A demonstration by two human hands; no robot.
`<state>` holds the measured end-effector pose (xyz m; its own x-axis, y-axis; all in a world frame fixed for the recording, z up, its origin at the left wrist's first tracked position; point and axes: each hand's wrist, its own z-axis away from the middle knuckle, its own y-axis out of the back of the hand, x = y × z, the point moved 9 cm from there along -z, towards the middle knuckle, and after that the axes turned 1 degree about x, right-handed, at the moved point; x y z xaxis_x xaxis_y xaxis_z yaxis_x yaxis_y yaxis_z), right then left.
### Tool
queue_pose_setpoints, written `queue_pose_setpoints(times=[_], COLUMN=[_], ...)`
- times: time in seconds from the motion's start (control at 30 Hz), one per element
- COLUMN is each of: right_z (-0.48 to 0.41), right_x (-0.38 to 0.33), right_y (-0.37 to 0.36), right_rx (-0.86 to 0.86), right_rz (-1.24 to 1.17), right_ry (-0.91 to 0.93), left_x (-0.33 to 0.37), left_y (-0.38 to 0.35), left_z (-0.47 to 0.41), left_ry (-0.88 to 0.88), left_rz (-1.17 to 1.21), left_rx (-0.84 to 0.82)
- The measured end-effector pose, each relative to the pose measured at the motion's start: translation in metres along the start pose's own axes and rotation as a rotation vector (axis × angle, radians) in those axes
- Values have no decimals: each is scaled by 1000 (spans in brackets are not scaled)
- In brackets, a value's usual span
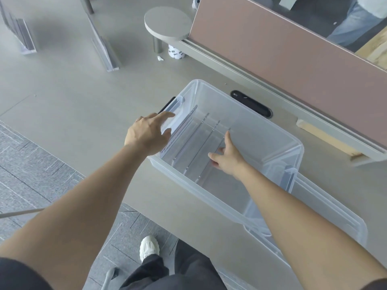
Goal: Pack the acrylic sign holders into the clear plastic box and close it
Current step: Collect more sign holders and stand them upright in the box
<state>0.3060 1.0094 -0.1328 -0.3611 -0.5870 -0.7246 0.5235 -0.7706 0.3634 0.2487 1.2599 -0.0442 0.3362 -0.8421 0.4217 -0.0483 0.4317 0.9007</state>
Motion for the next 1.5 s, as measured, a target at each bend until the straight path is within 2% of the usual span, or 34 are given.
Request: queue_pose_setpoints(times=[0.43, 1.0, 1.07, 1.17, 1.23, 1.33, 1.5], right_z=[7, 16, 18, 20, 19, 18, 17], right_x=[1, -4, -6, -28, -57, -114, -211], right_y=[-2, -2, -1, 21, 41, 53, 13], right_rx=[9, -2, -13, 80, 169, 208, 114], right_rz=[-125, -132, -17, 455, 663, 728, 721], right_ry=[19, 25, 12, 64, 133, 261, 501], left_x=[-1, 0, 0, 0, 3, 6, -27], left_y=[-1, -2, -2, -4, 1, 29, 94], left_z=[0, -2, -3, 0, 2, -3, -16], left_ry=[-1, -17, -18, -13, -11, 31, 136], left_rz=[2, 0, -13, -8, 74, 179, 130], left_rx=[5, 9, 0, -52, -72, -40, 48])
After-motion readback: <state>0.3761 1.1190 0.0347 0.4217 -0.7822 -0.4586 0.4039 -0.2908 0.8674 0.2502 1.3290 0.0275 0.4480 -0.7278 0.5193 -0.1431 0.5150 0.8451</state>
